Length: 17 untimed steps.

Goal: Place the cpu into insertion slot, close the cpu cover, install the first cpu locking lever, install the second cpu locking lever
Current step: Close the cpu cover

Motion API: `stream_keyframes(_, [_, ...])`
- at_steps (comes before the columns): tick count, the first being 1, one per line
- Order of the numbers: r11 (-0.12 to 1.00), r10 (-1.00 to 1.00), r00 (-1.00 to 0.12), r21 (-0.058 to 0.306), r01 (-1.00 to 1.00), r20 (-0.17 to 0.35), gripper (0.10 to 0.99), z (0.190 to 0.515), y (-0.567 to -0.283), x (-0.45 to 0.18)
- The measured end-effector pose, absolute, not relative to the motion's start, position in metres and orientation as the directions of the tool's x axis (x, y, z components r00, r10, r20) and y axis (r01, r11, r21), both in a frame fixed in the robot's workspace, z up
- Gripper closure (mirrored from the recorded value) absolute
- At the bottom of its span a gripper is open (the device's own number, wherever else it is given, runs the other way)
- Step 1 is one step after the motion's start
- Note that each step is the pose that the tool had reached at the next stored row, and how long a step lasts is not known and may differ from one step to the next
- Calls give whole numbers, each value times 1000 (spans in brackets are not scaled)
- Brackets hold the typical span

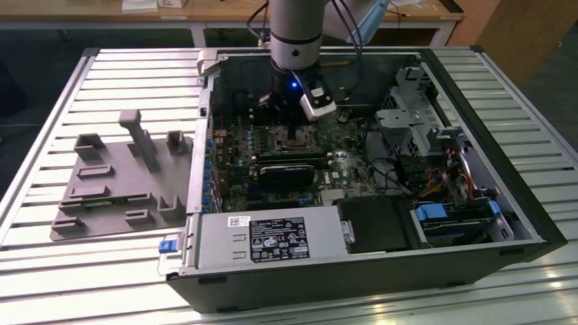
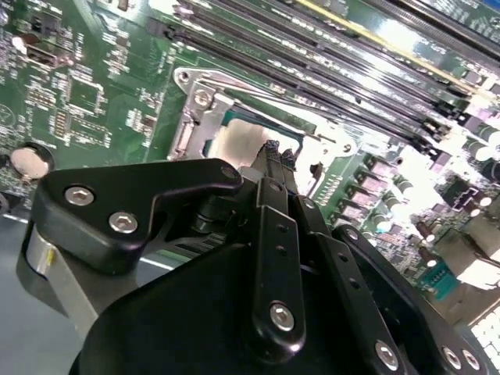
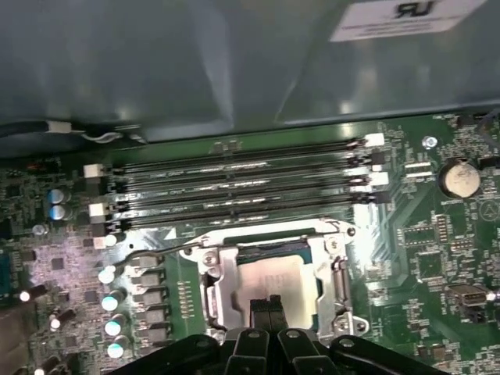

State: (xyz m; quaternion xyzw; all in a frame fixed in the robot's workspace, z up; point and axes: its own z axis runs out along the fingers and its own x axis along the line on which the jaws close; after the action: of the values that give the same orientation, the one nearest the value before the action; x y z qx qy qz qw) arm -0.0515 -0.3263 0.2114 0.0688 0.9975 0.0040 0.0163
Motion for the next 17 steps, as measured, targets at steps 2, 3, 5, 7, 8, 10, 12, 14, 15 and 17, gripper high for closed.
stream_keyframes(2, [991,135,-990,10,135,-32,984,211,-326,-54])
stream_keyframes(3, [991,133,-991,10,133,-32,984,211,-326,-56])
stream_keyframes(5, [991,130,-991,11,130,-32,984,210,-326,-59])
stream_keyframes(7, [992,127,-991,11,127,-32,984,209,-326,-62])
stream_keyframes(8, [992,126,-992,12,125,-32,984,208,-326,-63])
stream_keyframes(10, [992,124,-992,15,123,-32,984,207,-326,-64])
stream_keyframes(12, [992,123,-992,19,123,-31,984,206,-326,-65])
stream_keyframes(14, [992,123,-992,22,123,-31,984,205,-326,-66])
stream_keyframes(15, [992,123,-992,23,123,-31,984,205,-326,-67])
stream_keyframes(17, [992,123,-992,25,122,-31,984,204,-326,-69])
